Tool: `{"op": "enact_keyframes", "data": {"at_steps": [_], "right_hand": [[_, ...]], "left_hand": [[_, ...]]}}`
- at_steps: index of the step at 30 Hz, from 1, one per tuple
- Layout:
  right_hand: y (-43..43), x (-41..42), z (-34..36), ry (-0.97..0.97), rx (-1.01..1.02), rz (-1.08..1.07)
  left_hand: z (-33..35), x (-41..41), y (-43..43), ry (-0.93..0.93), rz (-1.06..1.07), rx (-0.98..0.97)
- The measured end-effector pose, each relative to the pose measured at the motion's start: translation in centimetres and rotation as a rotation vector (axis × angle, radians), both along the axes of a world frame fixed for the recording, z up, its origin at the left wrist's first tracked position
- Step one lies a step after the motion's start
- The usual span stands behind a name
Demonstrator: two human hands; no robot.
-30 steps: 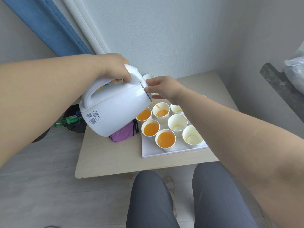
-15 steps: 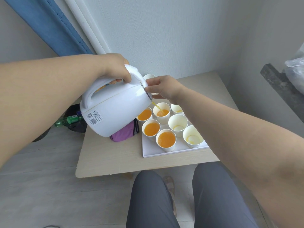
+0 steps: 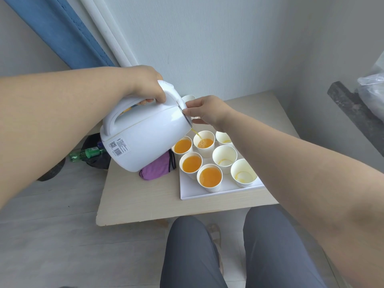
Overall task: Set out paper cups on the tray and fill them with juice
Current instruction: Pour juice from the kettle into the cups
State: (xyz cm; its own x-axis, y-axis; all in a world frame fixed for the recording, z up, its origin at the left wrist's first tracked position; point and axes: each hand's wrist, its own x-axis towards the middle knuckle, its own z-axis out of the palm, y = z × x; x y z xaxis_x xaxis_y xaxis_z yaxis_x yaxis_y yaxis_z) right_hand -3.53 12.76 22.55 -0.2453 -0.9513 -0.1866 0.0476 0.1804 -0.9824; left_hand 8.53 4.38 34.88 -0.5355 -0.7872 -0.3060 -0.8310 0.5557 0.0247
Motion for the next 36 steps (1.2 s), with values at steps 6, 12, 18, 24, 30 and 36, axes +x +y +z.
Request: {"op": "enact_keyframes", "data": {"at_steps": [6, 12, 18, 24, 30, 36], "right_hand": [[0.1, 0.1, 0.0, 0.005, -0.007, -0.006], [0.2, 0.1, -0.1, 0.000, -0.002, 0.009], [0.1, 0.1, -0.1, -0.018, -0.012, 0.012], [0.0, 0.0, -0.2, -0.030, -0.014, 0.004], [-0.1, -0.2, -0.4, -0.054, -0.011, 0.007], [0.0, -0.3, -0.5, -0.075, -0.022, 0.013]], "left_hand": [[0.1, -0.1, 0.2, -0.018, -0.001, -0.006], [0.1, -0.2, 0.4, -0.042, -0.004, -0.010], [0.1, -0.3, 0.4, -0.060, -0.008, -0.020], [0.2, -0.5, 0.3, -0.065, -0.019, -0.026], [0.1, -0.9, 0.3, -0.078, -0.050, -0.043], [-0.1, -1.1, 0.3, -0.087, -0.058, -0.050]]}}
